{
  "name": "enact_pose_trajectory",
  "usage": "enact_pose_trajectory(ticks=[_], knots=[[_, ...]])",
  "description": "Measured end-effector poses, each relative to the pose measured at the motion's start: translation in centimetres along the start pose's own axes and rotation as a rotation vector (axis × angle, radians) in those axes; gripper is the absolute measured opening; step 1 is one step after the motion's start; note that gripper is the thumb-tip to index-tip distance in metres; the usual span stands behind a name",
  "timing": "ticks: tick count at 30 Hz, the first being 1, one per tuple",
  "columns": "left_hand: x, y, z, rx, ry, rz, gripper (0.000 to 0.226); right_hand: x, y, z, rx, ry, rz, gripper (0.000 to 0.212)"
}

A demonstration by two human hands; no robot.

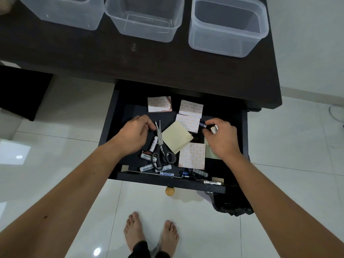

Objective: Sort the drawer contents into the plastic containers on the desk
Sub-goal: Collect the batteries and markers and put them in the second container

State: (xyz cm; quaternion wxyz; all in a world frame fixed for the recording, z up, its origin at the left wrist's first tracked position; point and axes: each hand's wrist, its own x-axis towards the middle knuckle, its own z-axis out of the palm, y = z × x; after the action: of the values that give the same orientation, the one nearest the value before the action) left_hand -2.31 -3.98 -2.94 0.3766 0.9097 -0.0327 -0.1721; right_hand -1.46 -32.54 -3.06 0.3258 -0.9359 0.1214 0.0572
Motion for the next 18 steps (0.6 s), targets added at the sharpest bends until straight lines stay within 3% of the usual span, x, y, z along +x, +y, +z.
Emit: enact_pose_trajectory(ticks=[6,12,18], knots=[[-0.1,0.3,-0.1,0.028,0.009,-0.031,0.005,0.0,-0.2,0.1,-0.032,0.003,0.003,0.01],[-0.2,0.2,-0.3,0.033,-0.077,-0.141,0.038,-0.4,0.0,-0.5,0.094,0.017,0.005,0.01],[-0.1,0.1,-0.4,0.027,-0.081,-0.187,0.024,-1.4,-0.8,-1.7,0.477,-0.031,0.055,0.007]])
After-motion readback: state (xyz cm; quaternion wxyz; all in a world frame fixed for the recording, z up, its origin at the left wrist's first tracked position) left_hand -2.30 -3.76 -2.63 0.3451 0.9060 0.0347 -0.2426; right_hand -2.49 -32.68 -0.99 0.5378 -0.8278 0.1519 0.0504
